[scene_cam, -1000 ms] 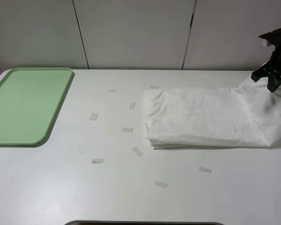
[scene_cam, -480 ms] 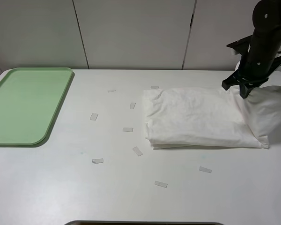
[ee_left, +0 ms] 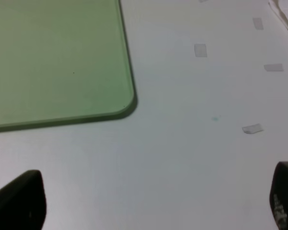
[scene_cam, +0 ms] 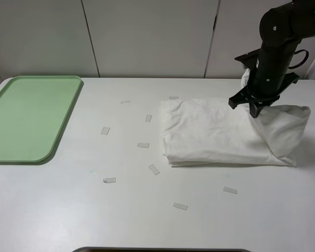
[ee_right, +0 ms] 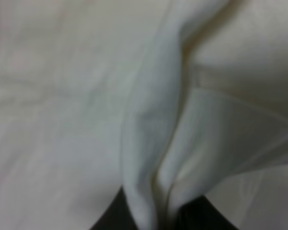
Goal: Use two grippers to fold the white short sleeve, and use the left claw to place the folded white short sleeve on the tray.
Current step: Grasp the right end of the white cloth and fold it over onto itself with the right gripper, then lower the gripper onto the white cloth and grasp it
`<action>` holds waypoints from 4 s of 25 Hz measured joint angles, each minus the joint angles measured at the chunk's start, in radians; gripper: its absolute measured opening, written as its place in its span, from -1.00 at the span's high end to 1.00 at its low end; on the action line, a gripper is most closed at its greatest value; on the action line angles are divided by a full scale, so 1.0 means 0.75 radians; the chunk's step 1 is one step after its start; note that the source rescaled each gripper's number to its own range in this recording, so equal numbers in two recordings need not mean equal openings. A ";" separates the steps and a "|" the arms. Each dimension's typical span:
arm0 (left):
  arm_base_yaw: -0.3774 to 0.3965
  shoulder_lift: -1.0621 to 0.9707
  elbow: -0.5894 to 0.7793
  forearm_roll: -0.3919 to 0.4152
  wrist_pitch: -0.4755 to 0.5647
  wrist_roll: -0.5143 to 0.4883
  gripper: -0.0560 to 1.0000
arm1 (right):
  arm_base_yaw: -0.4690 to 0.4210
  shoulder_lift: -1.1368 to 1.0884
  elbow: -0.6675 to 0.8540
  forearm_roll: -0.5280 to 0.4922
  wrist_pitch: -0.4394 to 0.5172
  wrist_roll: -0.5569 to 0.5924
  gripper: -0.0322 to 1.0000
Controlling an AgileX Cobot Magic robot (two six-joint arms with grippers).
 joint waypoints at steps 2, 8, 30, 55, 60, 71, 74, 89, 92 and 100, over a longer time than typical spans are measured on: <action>0.000 0.000 0.000 0.000 0.000 0.000 -0.86 | 0.009 0.000 0.000 0.023 -0.001 0.003 0.84; 0.000 0.000 0.000 0.000 0.000 0.000 -0.86 | 0.017 0.000 0.000 0.161 0.004 0.009 0.40; 0.000 0.000 0.000 0.000 0.000 0.000 -0.85 | 0.018 -0.395 -0.045 0.167 0.335 -0.017 -1.00; 0.000 0.000 0.000 0.000 0.000 0.000 -0.85 | 0.018 -1.515 0.511 0.268 0.397 0.050 -1.00; 0.000 0.000 0.000 0.000 0.000 0.000 -0.85 | 0.018 -1.746 0.628 0.272 0.399 0.098 -1.00; 0.000 0.000 0.000 0.000 0.000 0.001 -0.85 | -0.079 -2.166 0.907 0.272 0.402 0.103 -1.00; 0.000 0.000 0.000 0.000 0.000 0.001 -0.85 | -0.203 -2.251 0.975 0.272 0.362 0.105 -1.00; 0.000 0.000 0.000 0.000 0.000 0.001 -0.85 | -0.489 -2.597 1.087 0.283 0.177 0.019 -1.00; 0.000 0.000 0.000 0.000 0.000 0.001 -0.85 | -0.489 -2.597 1.092 0.284 0.171 0.018 -1.00; 0.000 0.000 0.000 0.000 0.000 0.001 -0.85 | -0.316 -2.597 1.107 0.287 0.146 0.017 -1.00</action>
